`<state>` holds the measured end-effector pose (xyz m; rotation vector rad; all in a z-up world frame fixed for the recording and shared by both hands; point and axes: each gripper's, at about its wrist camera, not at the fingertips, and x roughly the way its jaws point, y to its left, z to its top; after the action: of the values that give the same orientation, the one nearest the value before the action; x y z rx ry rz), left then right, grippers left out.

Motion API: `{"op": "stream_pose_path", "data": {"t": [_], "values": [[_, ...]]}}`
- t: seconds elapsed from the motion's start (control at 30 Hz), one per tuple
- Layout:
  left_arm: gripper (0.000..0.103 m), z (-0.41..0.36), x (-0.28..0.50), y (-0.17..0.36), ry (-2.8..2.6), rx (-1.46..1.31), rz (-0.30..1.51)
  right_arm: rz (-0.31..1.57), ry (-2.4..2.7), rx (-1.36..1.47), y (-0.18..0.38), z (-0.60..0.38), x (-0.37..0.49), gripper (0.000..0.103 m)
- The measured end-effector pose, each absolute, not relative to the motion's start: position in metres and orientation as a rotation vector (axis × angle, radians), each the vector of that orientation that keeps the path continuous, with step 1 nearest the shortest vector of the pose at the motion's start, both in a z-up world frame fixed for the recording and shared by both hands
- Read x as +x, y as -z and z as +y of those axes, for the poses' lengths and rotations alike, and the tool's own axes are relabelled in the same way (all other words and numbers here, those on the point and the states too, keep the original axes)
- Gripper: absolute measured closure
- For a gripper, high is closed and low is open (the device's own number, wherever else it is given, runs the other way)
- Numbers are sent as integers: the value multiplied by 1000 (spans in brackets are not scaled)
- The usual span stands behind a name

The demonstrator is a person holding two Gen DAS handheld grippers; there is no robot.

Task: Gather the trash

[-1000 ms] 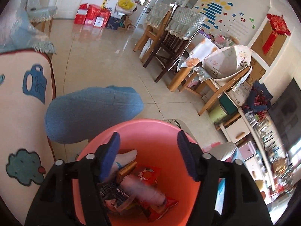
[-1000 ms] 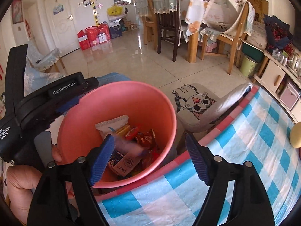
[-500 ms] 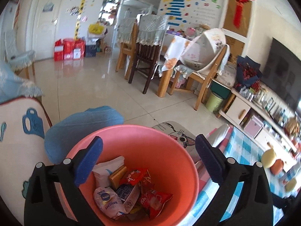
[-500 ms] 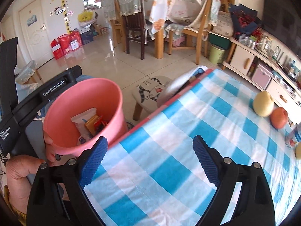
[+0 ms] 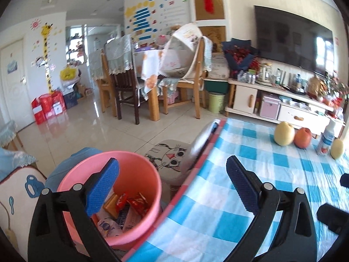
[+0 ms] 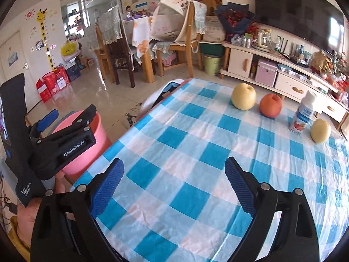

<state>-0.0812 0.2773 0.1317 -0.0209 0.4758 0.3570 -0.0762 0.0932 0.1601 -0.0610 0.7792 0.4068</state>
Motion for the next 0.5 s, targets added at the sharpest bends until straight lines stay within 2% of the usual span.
{"op": "stream_pose_path", "data": {"t": [0.5], "values": [[4, 170, -140, -160, -140, 92, 372, 652, -120, 79, -181, -53, -158, 9]]}}
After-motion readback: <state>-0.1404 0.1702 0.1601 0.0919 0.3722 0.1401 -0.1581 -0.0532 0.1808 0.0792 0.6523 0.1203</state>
